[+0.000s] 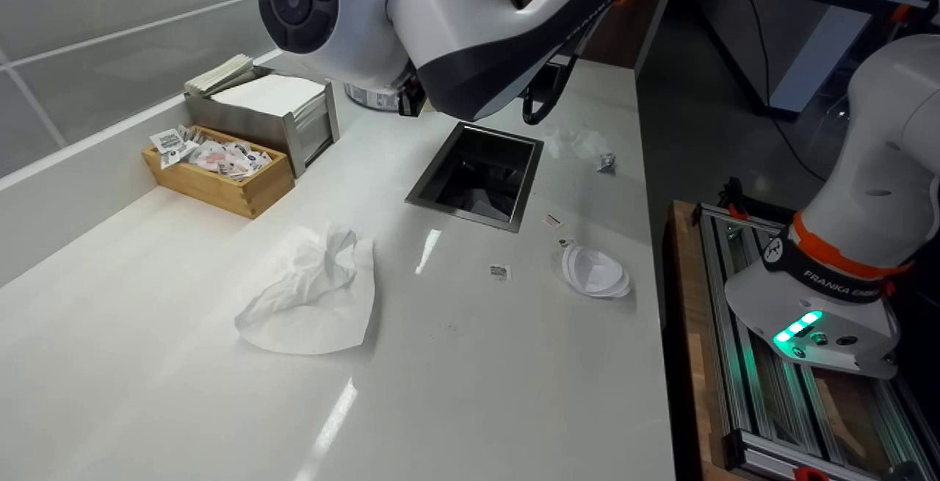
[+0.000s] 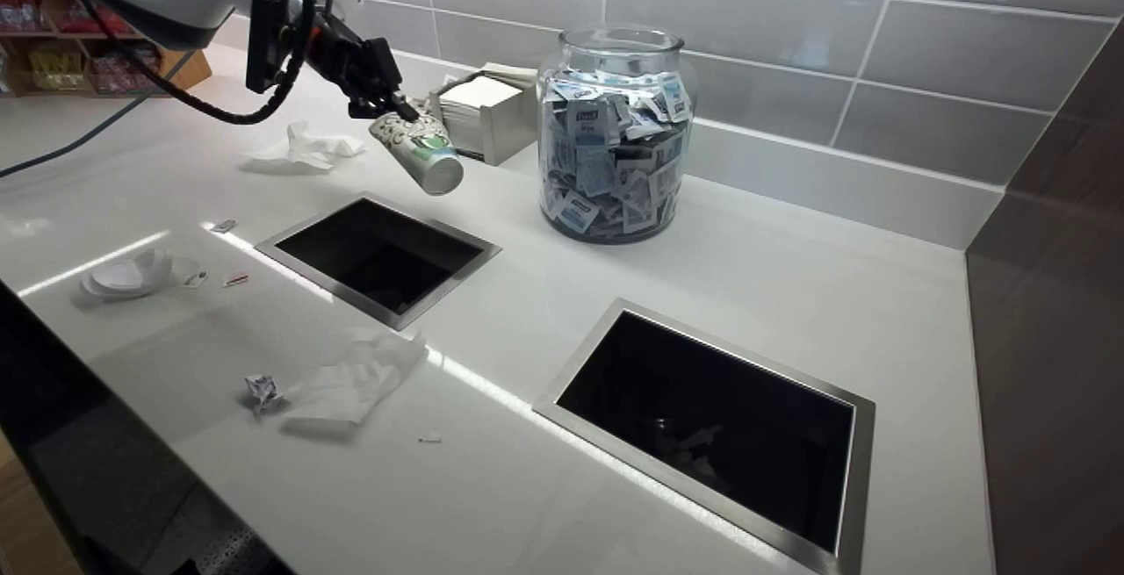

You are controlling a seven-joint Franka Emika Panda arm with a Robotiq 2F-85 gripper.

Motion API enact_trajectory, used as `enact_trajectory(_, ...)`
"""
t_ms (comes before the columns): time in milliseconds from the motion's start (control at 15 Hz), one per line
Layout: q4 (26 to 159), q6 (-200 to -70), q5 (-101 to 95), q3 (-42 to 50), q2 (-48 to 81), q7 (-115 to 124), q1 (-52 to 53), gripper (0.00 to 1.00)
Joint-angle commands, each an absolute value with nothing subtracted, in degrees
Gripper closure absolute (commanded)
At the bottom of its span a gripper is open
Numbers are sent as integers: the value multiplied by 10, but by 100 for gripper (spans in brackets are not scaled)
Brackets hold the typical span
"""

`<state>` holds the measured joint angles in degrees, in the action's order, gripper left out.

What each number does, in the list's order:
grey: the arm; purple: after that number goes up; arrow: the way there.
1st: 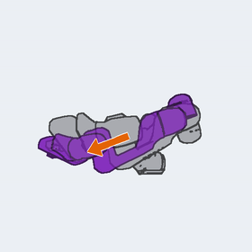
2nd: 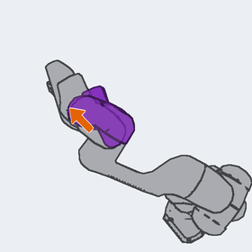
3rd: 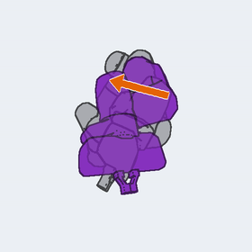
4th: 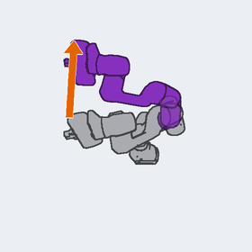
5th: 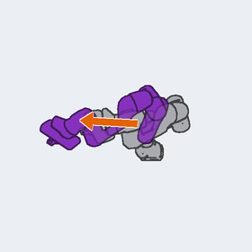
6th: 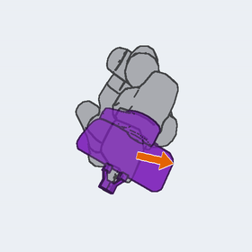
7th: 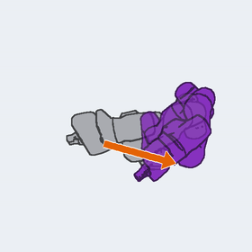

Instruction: Put the cup in the left bin

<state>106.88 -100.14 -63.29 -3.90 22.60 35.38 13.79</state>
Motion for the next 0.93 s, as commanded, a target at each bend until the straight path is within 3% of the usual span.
enact_trajectory(0,1123,-974,-611,-57,188,372,136,99)
enact_trajectory(467,1176,-978,-595,-65,158,404,128,99)
enact_trajectory(533,1179,-980,-589,-66,155,403,126,71)
enact_trajectory(667,1184,-980,-585,-66,150,406,125,66)
enact_trajectory(867,1187,-981,-579,-66,145,404,123,44)
